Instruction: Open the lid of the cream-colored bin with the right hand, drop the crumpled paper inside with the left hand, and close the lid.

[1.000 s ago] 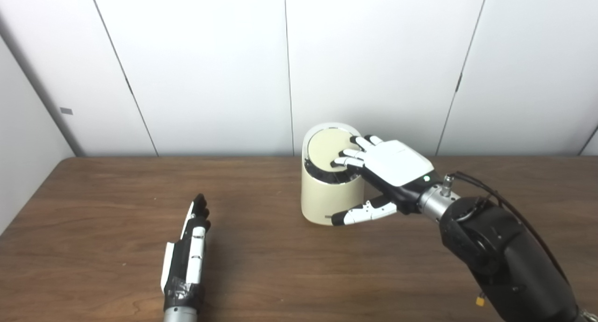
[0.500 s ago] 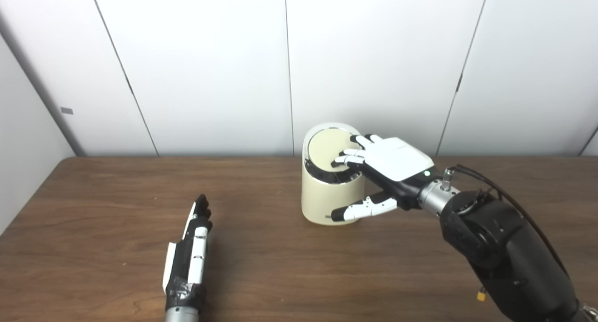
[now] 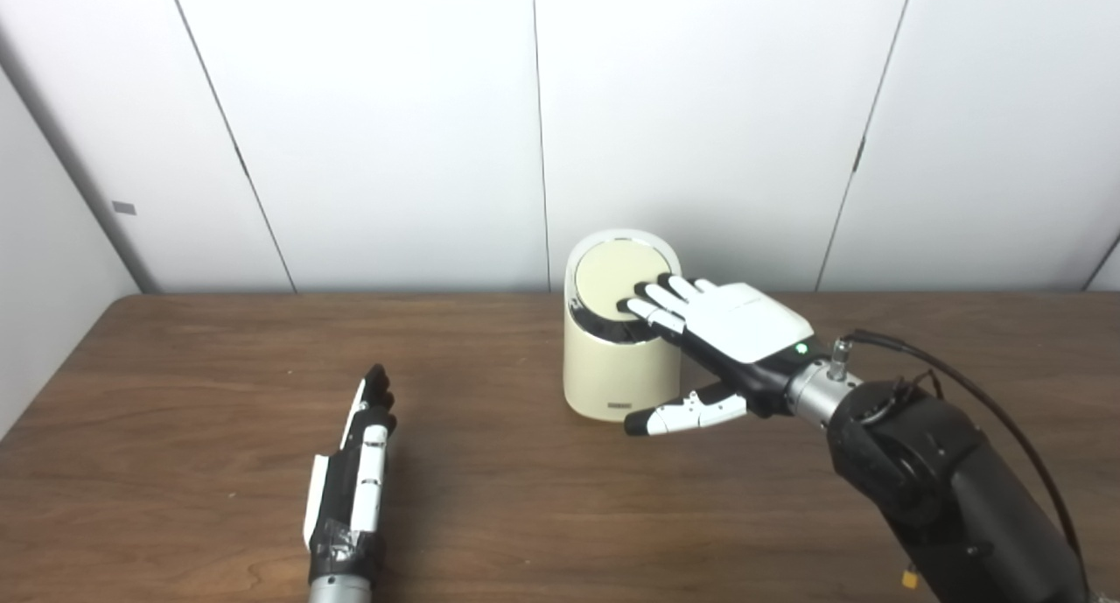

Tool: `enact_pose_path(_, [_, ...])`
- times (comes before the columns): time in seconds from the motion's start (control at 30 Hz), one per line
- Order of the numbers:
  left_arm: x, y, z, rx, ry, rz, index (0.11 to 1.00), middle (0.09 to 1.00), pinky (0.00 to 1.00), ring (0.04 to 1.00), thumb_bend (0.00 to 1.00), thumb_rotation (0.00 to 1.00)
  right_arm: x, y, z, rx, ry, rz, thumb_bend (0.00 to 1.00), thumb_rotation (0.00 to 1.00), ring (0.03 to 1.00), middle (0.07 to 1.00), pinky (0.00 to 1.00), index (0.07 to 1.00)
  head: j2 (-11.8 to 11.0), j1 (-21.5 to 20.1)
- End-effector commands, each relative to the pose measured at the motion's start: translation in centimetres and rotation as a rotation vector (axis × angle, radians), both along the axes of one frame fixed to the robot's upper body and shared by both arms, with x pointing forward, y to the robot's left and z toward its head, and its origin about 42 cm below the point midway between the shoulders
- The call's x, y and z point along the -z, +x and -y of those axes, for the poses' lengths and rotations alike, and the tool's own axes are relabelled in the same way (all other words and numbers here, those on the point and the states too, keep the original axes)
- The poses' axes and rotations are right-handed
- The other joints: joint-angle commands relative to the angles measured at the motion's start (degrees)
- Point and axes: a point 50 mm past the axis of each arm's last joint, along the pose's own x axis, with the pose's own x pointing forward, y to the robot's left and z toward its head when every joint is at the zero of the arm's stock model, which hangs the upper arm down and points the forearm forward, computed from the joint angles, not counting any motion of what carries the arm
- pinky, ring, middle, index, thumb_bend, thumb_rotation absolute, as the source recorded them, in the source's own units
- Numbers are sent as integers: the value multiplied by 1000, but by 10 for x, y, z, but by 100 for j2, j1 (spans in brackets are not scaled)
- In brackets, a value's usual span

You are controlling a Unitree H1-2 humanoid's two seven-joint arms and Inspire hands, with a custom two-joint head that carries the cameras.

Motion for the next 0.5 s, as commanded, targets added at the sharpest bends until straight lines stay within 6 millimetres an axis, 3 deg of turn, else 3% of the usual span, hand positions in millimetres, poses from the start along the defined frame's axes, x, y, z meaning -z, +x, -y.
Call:
enact_pose_path(0.0, [12, -7, 8, 2, -23, -32, 1000, 1000, 1000, 1000, 363, 895, -16, 5, 2, -4, 8, 66, 614, 1000, 1000, 1000, 1000, 977, 7, 4])
enact_pose_path(0.47, [13, -8, 9, 5, -25, -28, 1000, 1000, 1000, 1000, 327, 898, -36, 3, 10, 50, 51, 145, 607, 1000, 1000, 1000, 1000, 995, 32, 2])
